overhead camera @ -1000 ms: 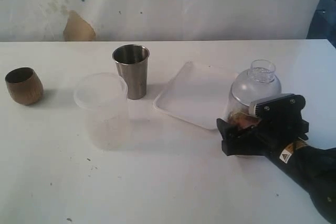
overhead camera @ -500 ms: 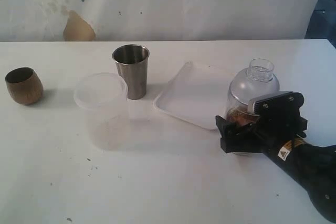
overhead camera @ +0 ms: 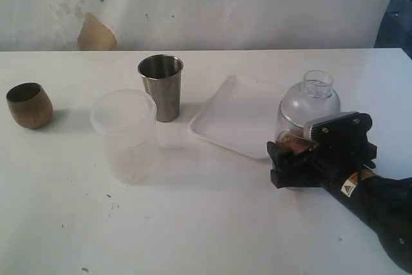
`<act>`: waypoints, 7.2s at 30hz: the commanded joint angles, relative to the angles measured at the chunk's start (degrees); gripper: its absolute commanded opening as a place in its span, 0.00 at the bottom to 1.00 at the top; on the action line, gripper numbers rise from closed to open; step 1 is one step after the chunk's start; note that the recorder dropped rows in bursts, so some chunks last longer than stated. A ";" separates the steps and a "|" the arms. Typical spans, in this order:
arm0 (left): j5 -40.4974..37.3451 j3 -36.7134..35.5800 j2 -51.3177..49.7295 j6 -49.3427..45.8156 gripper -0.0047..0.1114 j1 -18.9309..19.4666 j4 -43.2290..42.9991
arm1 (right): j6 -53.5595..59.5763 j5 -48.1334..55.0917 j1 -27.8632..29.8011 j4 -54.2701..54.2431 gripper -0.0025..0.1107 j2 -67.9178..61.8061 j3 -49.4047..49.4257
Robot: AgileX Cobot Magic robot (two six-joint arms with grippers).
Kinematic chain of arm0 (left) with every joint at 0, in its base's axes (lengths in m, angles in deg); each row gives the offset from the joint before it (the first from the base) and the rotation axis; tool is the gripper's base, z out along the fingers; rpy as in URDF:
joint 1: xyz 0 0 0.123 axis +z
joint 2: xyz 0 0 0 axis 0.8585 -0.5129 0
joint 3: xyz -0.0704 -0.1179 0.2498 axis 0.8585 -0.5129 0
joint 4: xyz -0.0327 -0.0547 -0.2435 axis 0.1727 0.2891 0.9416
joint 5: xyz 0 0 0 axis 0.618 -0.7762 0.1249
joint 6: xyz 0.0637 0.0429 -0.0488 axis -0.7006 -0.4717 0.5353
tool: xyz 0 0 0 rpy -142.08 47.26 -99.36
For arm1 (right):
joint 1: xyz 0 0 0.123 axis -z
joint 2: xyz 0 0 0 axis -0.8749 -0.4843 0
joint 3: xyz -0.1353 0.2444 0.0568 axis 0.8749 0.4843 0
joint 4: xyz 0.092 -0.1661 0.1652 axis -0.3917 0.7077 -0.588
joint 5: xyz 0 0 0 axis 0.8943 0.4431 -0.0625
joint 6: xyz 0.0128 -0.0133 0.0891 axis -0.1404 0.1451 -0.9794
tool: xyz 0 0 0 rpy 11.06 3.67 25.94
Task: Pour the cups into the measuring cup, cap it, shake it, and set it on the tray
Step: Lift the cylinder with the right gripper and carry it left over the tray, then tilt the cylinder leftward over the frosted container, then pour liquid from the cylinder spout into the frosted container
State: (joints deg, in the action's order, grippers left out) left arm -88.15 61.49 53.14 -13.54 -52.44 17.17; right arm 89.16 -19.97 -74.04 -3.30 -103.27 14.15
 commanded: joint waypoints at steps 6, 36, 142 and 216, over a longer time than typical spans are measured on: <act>0.75 -0.22 0.27 0.03 0.05 0.03 -0.20 | -0.87 -3.71 0.32 4.41 0.02 2.71 -0.16; 0.75 -0.22 0.27 0.03 0.05 0.03 -0.20 | -3.14 38.80 0.48 -0.25 0.02 21.55 -21.97; 0.75 -0.22 0.27 0.03 0.05 0.03 -0.20 | 102.89 35.06 -18.35 -51.64 0.02 2.77 -44.88; 0.75 -0.22 0.27 0.03 0.05 0.03 -0.20 | 122.67 25.04 -18.48 -29.71 0.02 -1.79 -47.49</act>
State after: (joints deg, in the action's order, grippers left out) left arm -88.05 61.49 53.14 -13.65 -52.35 17.06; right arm 210.90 9.70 -92.61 -34.02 -105.96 -32.54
